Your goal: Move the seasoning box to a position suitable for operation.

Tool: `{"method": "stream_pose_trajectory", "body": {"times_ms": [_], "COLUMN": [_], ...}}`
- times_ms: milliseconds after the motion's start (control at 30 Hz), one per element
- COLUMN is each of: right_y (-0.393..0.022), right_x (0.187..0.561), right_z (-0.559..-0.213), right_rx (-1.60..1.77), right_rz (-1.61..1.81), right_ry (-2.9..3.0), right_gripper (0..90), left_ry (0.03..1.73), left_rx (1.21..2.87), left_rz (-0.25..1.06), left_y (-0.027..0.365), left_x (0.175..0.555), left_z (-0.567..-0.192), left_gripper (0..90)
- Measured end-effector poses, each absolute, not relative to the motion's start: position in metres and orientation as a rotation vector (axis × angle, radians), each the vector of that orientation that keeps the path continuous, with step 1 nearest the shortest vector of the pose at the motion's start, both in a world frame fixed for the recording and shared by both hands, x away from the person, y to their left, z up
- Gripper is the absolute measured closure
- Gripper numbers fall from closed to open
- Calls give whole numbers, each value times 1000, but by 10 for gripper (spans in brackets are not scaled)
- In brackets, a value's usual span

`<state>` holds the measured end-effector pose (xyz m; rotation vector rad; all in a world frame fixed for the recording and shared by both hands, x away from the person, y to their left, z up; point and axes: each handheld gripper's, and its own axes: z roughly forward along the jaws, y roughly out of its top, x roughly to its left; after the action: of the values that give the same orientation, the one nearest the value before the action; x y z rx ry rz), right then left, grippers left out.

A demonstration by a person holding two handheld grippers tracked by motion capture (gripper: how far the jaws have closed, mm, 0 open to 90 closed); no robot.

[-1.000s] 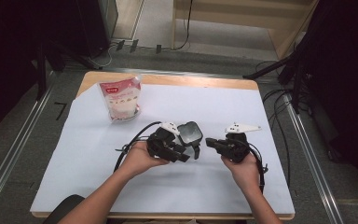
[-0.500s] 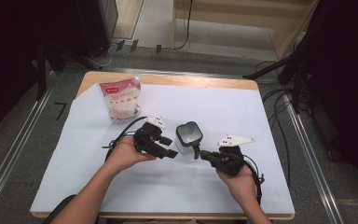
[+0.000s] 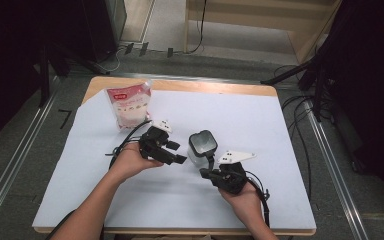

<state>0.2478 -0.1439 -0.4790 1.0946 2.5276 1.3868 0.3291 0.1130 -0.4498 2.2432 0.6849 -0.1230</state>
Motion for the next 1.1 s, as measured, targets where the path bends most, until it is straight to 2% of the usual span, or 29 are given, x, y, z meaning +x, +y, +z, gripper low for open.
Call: {"method": "stream_pose_trajectory", "body": {"times_ms": [367, 1100], "right_y": [-131, -154], "right_x": [251, 268], "right_z": [-488, -494], "right_rx": [1109, 1223], "right_rz": [1358, 1314], "right_ry": [2524, 2464], "right_gripper": [900, 900], "left_ry": [703, 707], "left_rx": [2227, 2231], "left_rz": [-73, -60], "left_y": [121, 121], "left_x": [333, 334], "left_z": [-446, -447], "left_gripper": [340, 342]}}
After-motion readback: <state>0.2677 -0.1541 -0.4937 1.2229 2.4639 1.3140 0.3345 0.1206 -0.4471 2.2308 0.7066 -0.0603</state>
